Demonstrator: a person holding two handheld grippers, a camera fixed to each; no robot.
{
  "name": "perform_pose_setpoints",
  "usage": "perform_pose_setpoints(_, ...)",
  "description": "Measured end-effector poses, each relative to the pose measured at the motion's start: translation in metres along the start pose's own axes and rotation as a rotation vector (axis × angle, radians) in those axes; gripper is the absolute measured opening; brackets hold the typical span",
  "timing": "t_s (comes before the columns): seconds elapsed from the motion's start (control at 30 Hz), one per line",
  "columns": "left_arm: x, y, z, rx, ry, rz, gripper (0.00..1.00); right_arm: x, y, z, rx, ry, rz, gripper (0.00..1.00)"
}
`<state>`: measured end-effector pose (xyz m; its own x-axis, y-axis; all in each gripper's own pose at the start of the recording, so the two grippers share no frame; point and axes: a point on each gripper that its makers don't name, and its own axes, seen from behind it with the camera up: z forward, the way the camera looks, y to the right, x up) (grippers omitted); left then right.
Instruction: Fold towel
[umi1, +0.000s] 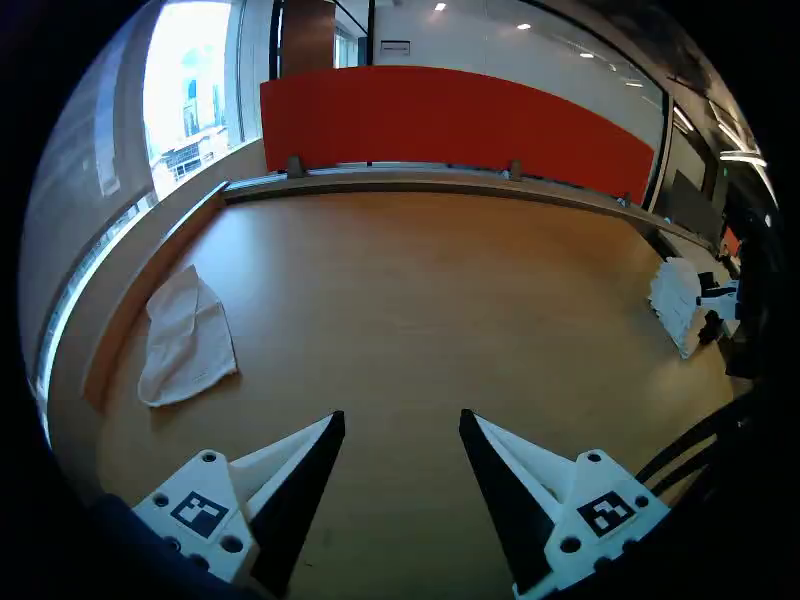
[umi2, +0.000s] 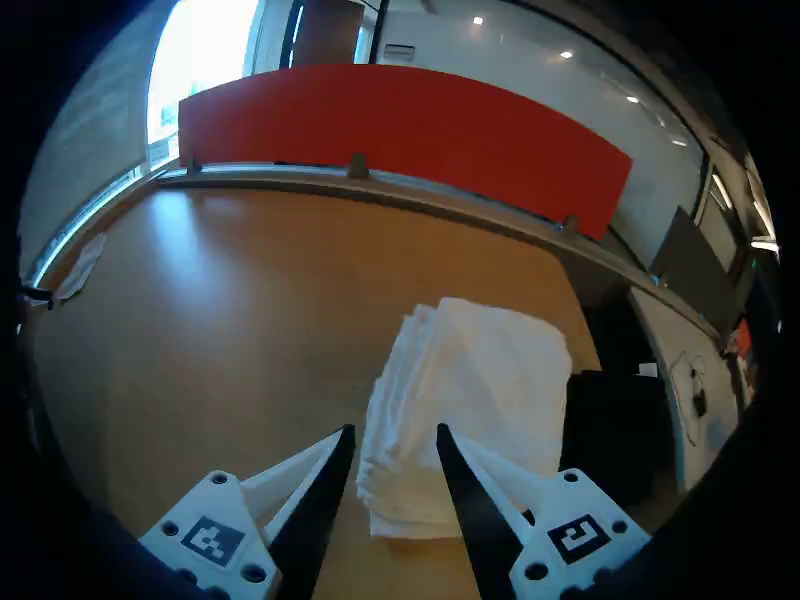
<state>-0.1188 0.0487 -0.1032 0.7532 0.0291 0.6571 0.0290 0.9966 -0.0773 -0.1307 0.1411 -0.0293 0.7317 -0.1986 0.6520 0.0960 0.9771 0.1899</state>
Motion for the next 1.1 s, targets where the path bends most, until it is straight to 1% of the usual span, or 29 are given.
perform_pose_setpoints(0.03,0.0,0.0,0.0,0.0,0.002,-0.001,0.85,0.002,0.0,-0.001,-0.002,0.007,0.004,0.74)
perform_pose_setpoints(0.1,0.001,0.0,0.0,-0.002,0.005,-0.002,0.85,0.005,-0.001,-0.003,-0.006,0.02,0.013,0.88)
perform_pose_setpoints(0.17,0.002,0.0,0.0,-0.003,0.01,-0.004,0.85,0.008,-0.002,-0.005,-0.008,0.033,0.021,0.94)
perform_pose_setpoints(0.4,0.009,-0.001,0.0,-0.013,0.029,-0.008,0.85,0.011,-0.004,-0.012,-0.025,0.055,0.02,0.95)
perform_pose_setpoints(0.53,0.016,-0.001,0.001,-0.021,0.043,-0.009,0.85,0.02,-0.008,-0.019,-0.03,0.087,0.031,0.95)
perform_pose_setpoints(0.7,0.027,-0.002,0.002,-0.024,0.072,-0.002,0.85,0.036,-0.02,-0.029,-0.025,0.148,0.065,0.95)
perform_pose_setpoints(0.83,0.039,-0.004,0.002,-0.018,0.105,0.005,0.85,0.048,-0.03,-0.036,-0.03,0.201,0.078,0.95)
perform_pose_setpoints(0.97,0.054,-0.005,0.002,-0.021,0.142,0.005,0.85,0.066,-0.037,-0.045,-0.046,0.268,0.095,1.0)
perform_pose_setpoints(1.1,0.069,-0.007,0.002,-0.018,0.186,0.004,0.85,0.087,-0.044,-0.056,-0.05,0.344,0.133,1.0)
